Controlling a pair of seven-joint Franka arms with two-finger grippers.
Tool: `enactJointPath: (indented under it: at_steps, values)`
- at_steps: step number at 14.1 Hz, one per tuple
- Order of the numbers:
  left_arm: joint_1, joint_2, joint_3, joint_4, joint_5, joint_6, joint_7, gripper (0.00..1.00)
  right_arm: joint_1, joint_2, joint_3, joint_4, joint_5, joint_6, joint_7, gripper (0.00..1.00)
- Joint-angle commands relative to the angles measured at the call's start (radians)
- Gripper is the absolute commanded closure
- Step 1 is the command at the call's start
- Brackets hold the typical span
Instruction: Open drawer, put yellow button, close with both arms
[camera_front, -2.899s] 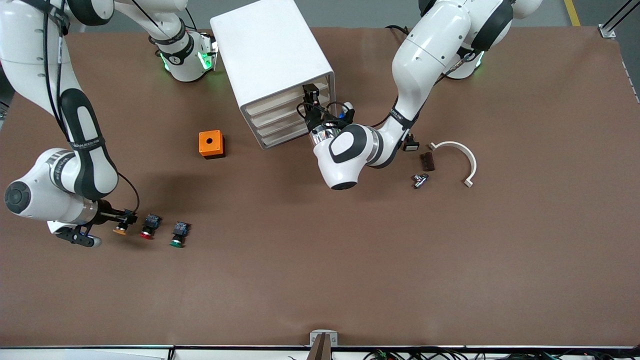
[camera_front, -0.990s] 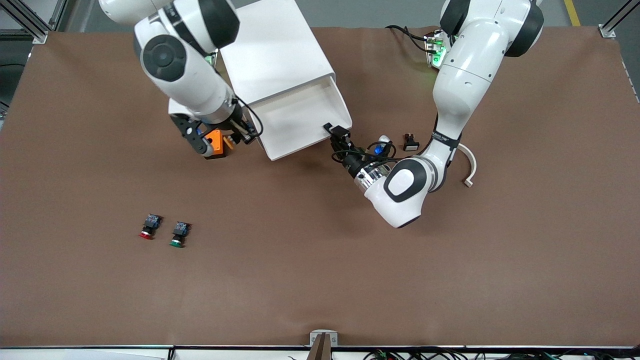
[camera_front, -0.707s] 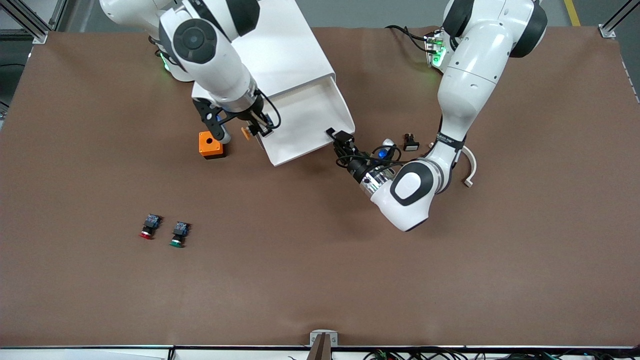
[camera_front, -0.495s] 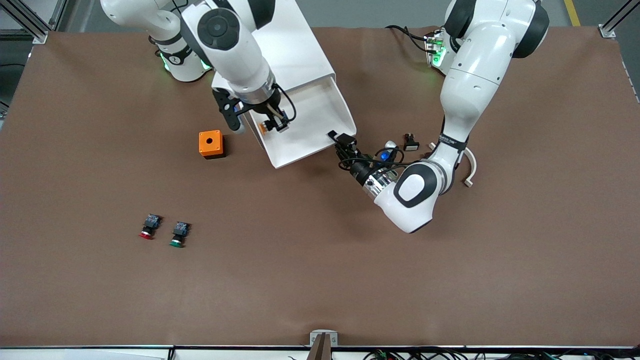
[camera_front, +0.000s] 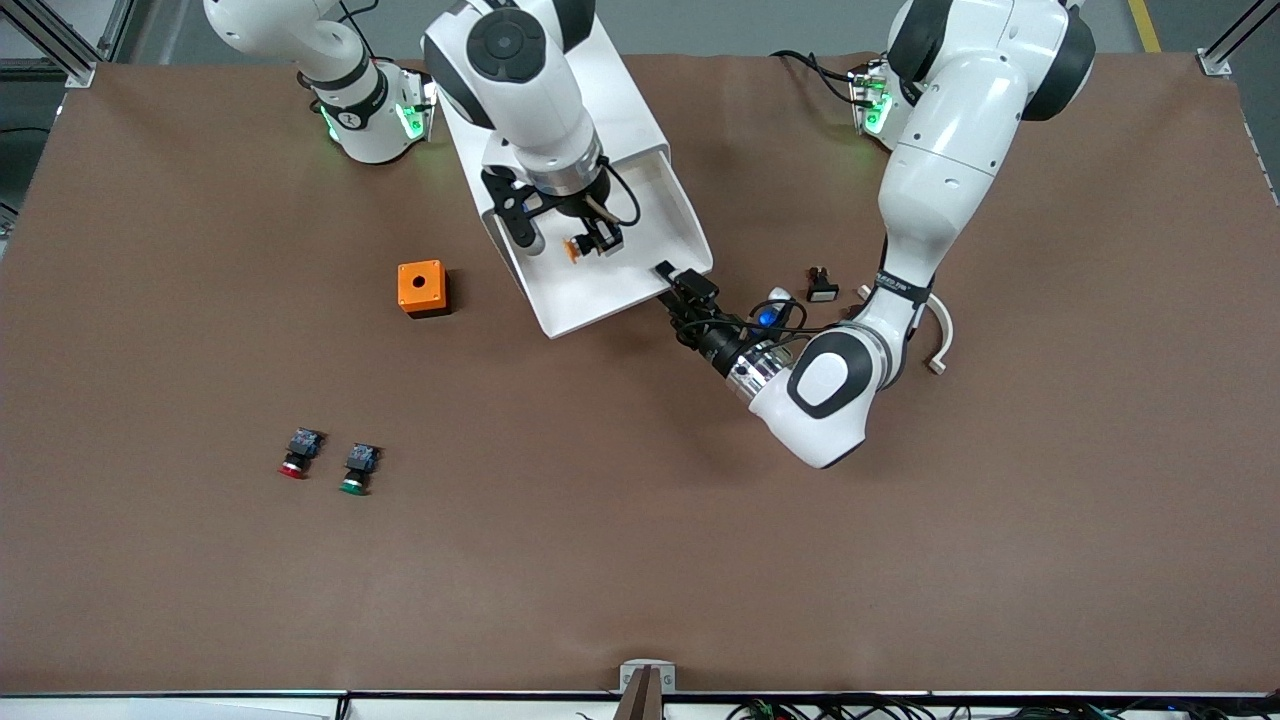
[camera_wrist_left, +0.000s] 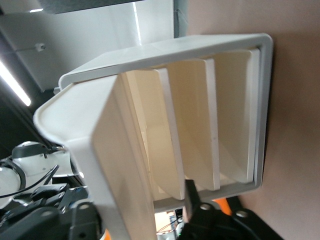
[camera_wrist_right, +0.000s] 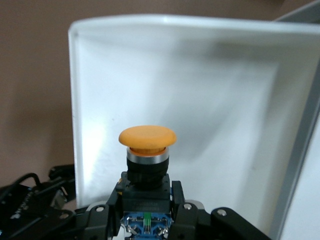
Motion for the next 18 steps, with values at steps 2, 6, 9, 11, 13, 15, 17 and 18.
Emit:
enactJointPath:
  at_steps: [2, 6, 9, 11, 13, 15, 17, 18]
  values:
    - [0.017, 0.013, 0.012, 0.07, -0.035, -0.001, 0.164, 0.08, 0.06, 0.041, -0.011, 0.006, 0.017, 0.029, 0.014, 1.0]
    - [0.035, 0.002, 0.01, 0.11, -0.035, 0.002, 0.337, 0.03, 0.079, 0.074, -0.011, 0.027, 0.018, 0.032, 0.009, 0.86]
    - [0.052, 0.002, 0.033, 0.149, -0.033, 0.033, 0.547, 0.01, 0.077, 0.086, -0.011, 0.044, 0.015, 0.024, -0.008, 0.0]
    - [0.044, -0.008, 0.079, 0.161, -0.03, 0.036, 0.7, 0.01, 0.067, 0.086, -0.012, 0.046, 0.015, 0.018, -0.057, 0.0]
    - [0.032, -0.033, 0.12, 0.167, -0.022, 0.053, 0.829, 0.01, 0.043, 0.084, -0.015, 0.07, 0.017, 0.012, -0.069, 0.0]
    - [-0.015, -0.059, 0.171, 0.17, 0.037, 0.071, 0.944, 0.01, 0.002, 0.084, -0.015, 0.125, 0.018, -0.072, -0.139, 0.0]
    - [-0.061, -0.1, 0.206, 0.168, 0.124, 0.126, 1.055, 0.01, -0.054, 0.083, -0.017, 0.196, 0.018, -0.198, -0.277, 0.0]
    - [-0.077, -0.116, 0.209, 0.167, 0.169, 0.165, 1.07, 0.01, -0.098, 0.08, -0.015, 0.223, 0.018, -0.263, -0.363, 0.0]
